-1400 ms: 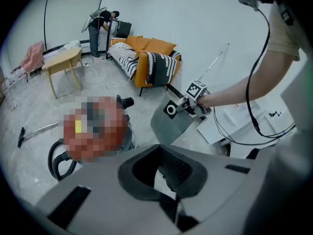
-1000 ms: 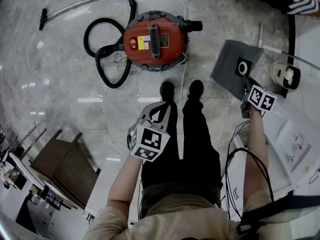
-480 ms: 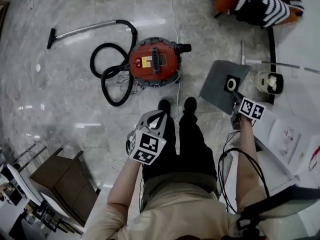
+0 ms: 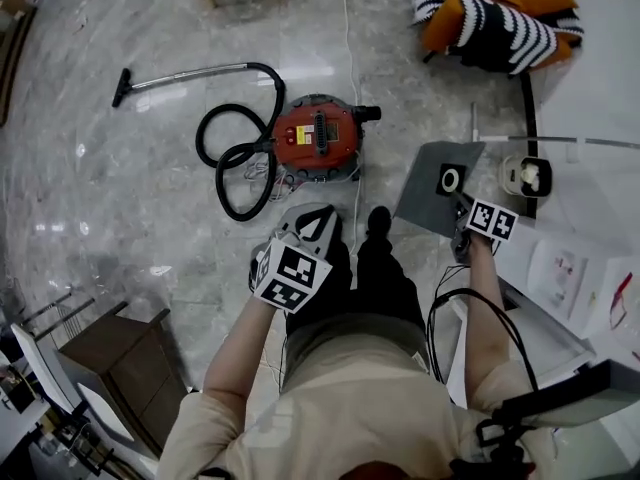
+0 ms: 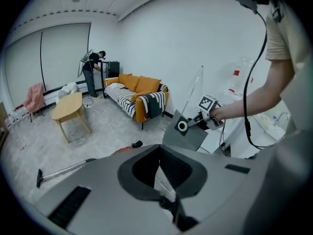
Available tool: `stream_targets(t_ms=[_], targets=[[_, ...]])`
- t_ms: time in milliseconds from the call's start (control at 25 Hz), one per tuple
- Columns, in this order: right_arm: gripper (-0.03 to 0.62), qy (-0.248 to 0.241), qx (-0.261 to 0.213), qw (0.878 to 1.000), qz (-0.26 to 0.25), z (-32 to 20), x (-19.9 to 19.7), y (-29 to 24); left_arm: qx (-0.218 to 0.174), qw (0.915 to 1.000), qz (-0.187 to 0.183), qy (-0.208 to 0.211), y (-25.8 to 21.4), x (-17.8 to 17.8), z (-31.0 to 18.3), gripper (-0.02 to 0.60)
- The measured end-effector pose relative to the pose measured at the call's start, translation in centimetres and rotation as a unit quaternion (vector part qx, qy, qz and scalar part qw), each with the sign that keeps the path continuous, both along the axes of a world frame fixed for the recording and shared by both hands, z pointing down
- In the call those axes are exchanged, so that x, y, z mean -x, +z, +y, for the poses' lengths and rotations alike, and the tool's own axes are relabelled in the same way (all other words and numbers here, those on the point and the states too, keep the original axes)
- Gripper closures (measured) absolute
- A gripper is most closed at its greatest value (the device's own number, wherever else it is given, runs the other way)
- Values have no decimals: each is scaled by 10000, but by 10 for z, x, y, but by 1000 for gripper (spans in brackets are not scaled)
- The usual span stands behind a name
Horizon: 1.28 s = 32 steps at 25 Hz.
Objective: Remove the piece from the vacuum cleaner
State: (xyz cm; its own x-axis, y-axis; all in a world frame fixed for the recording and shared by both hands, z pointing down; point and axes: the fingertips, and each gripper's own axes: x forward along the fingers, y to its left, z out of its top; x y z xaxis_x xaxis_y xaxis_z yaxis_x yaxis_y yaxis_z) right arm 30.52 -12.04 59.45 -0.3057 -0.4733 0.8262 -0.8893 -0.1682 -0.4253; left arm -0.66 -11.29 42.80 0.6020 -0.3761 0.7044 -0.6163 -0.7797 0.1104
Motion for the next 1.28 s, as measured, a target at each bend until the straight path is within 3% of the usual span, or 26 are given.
stream_targets(t_ms=[320,560,880,1120,1280], targets=[[563,463,-66,9970,-613,13,14,-2,41,9998,-94,165,-6,8,14,586],[563,454,-23,9965,-701,27,24,-7,44,9994,-135,320,-8,5,18,586],[563,317,-160,9964,-764,36,37,-41,-302,9986,-139,413,-37,7,0,586],[563,805,-387,9894,-1147,44,31,-65,-364,9987,-137,344,-50,9,2,586],[563,803,-688,9845,-1401,41,37,-91,-416,9987,-85,294,-59,14,3,586]])
